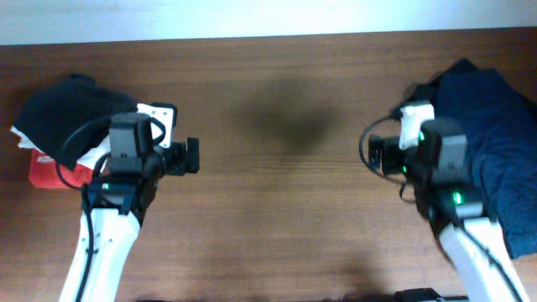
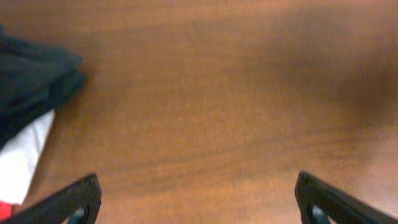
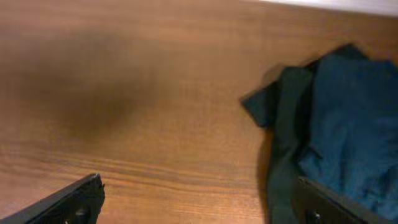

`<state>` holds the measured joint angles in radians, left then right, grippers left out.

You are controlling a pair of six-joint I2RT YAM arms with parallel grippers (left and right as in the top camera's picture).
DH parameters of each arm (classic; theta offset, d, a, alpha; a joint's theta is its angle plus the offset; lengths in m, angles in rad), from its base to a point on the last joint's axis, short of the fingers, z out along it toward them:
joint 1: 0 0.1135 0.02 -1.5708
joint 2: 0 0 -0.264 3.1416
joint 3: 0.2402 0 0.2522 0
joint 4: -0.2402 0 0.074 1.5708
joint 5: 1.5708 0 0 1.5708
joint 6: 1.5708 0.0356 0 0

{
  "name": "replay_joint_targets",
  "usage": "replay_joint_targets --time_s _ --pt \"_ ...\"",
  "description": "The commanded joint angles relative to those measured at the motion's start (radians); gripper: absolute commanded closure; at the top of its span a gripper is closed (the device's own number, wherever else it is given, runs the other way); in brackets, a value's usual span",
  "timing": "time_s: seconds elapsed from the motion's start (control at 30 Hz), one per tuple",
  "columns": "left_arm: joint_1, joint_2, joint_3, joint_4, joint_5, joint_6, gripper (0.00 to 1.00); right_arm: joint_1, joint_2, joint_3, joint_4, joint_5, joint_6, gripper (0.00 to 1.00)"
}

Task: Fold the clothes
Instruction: 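Reach the right gripper into the right pile and grasp the navy shorts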

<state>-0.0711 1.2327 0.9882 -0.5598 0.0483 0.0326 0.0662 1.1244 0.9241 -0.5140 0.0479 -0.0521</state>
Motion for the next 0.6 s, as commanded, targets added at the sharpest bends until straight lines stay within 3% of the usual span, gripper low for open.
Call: replay_joint_targets --time_s 0.0,0.17,0.23,0.5,0.57 --pt "-0.003 0.019 0.063 -0.025 0.020 -0.008 0.01 0.001 0.125 0.119 -0.028 -0.008 -0.059 0.01" --pt "-0.003 0.008 0.063 -0.019 0.023 -0.007 0.01 -0.115 0.268 0.131 0.071 0.169 -0.036 0.01" --pt "-0.003 0.009 0.063 -0.017 0.023 -0.007 0.01 -0.180 0.344 0.131 0.100 0.175 -0.033 0.11" --pt "-0.003 0.009 0.063 -0.009 0.024 -0.007 0.01 -0.336 0.650 0.131 0.287 0.178 0.032 0.20" --pt "-0.003 0.009 0.063 -0.009 0.024 -0.008 0.01 -0.349 0.685 0.131 0.330 0.177 0.059 0.30"
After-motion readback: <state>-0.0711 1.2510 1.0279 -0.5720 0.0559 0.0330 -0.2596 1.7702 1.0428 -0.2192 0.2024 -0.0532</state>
